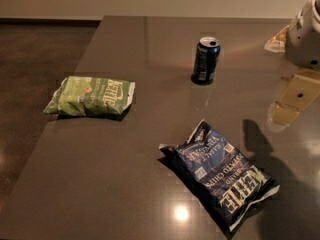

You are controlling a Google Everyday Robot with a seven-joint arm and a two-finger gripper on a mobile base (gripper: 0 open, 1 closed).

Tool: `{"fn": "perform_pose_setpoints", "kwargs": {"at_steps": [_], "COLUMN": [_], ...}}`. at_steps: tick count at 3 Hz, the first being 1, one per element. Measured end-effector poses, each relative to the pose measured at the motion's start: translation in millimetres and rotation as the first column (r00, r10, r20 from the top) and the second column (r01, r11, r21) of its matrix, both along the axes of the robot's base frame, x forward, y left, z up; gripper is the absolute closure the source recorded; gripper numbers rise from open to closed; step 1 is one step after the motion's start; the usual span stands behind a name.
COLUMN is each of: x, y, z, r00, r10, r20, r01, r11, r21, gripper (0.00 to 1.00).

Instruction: Pick green jalapeno chip bag

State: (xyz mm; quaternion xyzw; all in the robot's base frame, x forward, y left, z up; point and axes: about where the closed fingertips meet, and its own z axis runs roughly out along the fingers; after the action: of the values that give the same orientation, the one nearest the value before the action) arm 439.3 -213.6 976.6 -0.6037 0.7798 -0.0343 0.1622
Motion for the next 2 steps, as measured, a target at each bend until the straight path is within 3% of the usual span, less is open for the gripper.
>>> {"fn": "perform_pose_setpoints", "kwargs": {"at_steps": [1, 2], "x": [2.4, 12.5], "y": [6.7, 32.9], "z": [-0.1, -5.4], "r00": [1.0000, 0.9998], "r10": [0.004, 0.021], "r20": [0.007, -0.002], "r01": [-0.004, -0.021], "r11": [1.000, 0.999], "r21": [0.009, 0.043], "gripper": [0.00, 0.00]}}
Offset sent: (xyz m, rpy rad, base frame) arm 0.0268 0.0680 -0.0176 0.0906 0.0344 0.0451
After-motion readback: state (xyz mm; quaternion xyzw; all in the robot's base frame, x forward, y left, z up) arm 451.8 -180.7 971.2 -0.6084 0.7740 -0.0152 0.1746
